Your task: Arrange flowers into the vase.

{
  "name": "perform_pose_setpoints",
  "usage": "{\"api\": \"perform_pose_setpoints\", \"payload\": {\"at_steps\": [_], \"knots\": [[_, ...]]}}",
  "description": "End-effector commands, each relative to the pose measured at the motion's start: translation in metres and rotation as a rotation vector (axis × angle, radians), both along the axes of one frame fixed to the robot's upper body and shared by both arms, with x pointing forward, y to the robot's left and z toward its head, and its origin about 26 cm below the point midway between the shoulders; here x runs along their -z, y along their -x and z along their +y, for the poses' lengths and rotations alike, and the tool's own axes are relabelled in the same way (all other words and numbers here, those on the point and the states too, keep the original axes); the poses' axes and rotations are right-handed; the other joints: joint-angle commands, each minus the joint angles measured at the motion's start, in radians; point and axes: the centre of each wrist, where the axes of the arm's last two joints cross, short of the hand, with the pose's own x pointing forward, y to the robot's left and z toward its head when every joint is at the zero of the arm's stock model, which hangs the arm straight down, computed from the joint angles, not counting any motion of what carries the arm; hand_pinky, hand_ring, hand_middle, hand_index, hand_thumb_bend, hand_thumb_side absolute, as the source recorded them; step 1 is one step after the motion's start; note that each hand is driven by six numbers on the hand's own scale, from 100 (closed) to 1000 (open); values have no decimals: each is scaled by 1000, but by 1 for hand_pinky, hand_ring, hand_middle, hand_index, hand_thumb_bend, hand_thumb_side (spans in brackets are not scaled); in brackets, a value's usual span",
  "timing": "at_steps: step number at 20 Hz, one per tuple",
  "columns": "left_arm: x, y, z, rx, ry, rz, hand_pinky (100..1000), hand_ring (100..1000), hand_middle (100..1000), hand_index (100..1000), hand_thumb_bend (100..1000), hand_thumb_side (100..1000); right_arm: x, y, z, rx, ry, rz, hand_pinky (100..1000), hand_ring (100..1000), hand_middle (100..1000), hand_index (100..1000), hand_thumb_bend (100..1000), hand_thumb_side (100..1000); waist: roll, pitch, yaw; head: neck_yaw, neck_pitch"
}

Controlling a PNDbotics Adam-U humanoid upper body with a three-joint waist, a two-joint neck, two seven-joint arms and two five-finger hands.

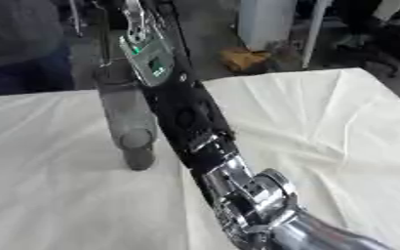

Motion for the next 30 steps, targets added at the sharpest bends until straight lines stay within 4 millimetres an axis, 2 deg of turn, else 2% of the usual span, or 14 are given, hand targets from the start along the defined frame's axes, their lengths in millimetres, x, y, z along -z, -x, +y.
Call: {"api": "perform_pose_setpoints", "payload": {"at_steps": [1,6,12,21,25,30], "knots": [[-10,-2,0,7,-5,-34,881,678,796,875,1000,945,-6,-2,-1,12,61,-27,100,100,100,209,100,1000,4,-8,1,-2,-8],[-10,-3,-1,9,-5,-34,882,677,796,875,1000,946,-1,-7,-5,44,159,-36,100,100,100,240,100,1000,-2,-5,0,-1,-7],[-9,-2,1,1,-7,-33,882,677,796,875,1000,946,6,-13,-14,95,290,-28,108,145,100,296,100,1000,-6,-8,-6,3,-7],[-8,-1,4,-13,-9,-28,882,677,795,875,1000,946,22,-19,-33,144,325,23,139,170,100,332,100,995,-6,-11,-24,17,-7],[-7,-1,5,-17,-9,-28,882,677,795,875,1000,946,36,-18,-36,132,307,71,183,213,101,347,174,968,-2,-10,-31,22,-8],[-7,0,5,-19,-8,-28,882,677,795,875,1000,947,47,-16,-34,111,330,96,248,316,205,367,230,958,1,-10,-38,22,-8]]}}
